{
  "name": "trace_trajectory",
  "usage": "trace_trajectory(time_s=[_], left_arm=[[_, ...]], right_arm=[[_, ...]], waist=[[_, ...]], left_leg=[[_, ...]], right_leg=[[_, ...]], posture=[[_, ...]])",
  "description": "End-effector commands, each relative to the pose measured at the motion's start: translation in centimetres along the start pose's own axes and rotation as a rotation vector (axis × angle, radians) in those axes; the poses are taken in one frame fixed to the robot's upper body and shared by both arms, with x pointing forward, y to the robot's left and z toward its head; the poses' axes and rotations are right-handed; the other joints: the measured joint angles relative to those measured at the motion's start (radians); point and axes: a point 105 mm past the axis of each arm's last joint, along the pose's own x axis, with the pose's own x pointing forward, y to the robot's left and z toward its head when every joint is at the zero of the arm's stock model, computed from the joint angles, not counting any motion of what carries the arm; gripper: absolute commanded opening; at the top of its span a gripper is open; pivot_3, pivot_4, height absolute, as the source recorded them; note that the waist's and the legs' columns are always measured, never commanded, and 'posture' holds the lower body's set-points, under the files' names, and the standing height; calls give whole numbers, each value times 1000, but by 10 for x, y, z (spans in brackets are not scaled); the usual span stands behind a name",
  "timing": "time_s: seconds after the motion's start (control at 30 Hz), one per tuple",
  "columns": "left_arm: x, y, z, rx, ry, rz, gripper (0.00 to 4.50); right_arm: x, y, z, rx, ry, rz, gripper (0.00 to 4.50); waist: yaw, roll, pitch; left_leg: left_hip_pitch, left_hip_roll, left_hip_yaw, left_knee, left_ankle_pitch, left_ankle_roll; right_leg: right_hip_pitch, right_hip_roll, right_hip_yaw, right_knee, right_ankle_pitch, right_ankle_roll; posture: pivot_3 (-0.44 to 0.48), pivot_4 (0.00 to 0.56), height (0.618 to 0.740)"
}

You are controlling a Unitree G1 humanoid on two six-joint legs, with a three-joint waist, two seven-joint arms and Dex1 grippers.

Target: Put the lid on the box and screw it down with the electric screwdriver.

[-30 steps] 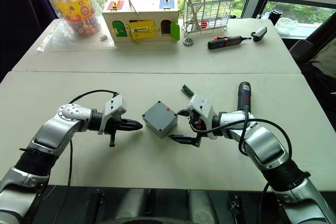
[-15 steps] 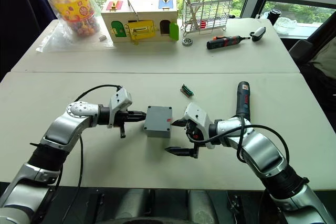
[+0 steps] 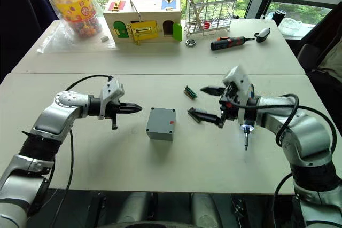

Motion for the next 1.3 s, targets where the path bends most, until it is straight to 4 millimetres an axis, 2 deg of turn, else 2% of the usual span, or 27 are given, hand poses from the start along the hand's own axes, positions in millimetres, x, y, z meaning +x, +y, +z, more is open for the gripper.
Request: trace_trajectory(time_s=[0.03, 0.2, 0.27, 0.37, 0.53, 0.97, 1.07, 1.2, 1.3], left_arm=[[-1, -1, 35, -5, -147, 6, 0], [2, 2, 42, 16, -164, 40, 0], [2, 2, 45, 19, -172, 47, 0], [1, 0, 45, 36, -162, 63, 0], [-1, -5, 27, 57, -82, 64, 0], [1, 1, 22, 37, -84, 85, 0], [2, 1, 19, 33, -80, 80, 0], [3, -1, 14, 32, -64, 69, 0], [3, -1, 13, 30, -63, 69, 0]], right_arm=[[23, -24, -11, -18, -15, -111, 4478], [60, -41, -29, -4, 5, -131, 4478], [72, -45, -32, -15, 16, -129, 4055], [86, -48, -40, -18, 37, -124, 3024], [100, -50, -45, -7, 53, -121, 3024], [108, -52, -47, 21, 65, -123, 3024], [109, -52, -47, 24, 61, -130, 2054], [111, -52, -48, 27, 57, -137, 58], [111, -53, -48, 32, 50, -141, 17]], waist=[[-3, 0, 0], [-17, 0, 0], [-26, 0, 0], [-30, 0, 0], [-36, 0, 0], [-37, 0, 0], [-39, 0, 0], [-45, 0, 0], [-53, 0, 0]], left_leg=[[0, 0, 0, 0, 0, 0], [0, 0, 2, -1, 4, -8], [0, 0, 2, -1, 5, -9], [0, 0, 2, -1, 6, -10], [0, 0, 2, -1, 6, -11], [0, 0, 2, -1, 7, -12], [0, 0, 2, -2, 7, -12], [0, 0, 2, -2, 7, -12], [0, 0, 2, -2, 7, -12]], right_leg=[[0, 0, 0, 1, 0, 0], [-4, 0, 1, 7, 0, 0], [-5, -1, 1, 9, 0, 0], [-5, -1, 1, 10, 0, 0], [-5, -1, 1, 10, 0, 0], [-6, -1, 1, 11, 0, 0], [-6, -1, 1, 11, 0, 0], [-6, -1, 1, 11, 0, 0], [-6, -1, 1, 11, 0, 0]], posture=[[0, 150, 736], [0, 150, 736], [0, 150, 736], [0, 150, 736], [0, 150, 736], [0, 150, 736], [0, 150, 736], [0, 150, 736], [0, 150, 736]])
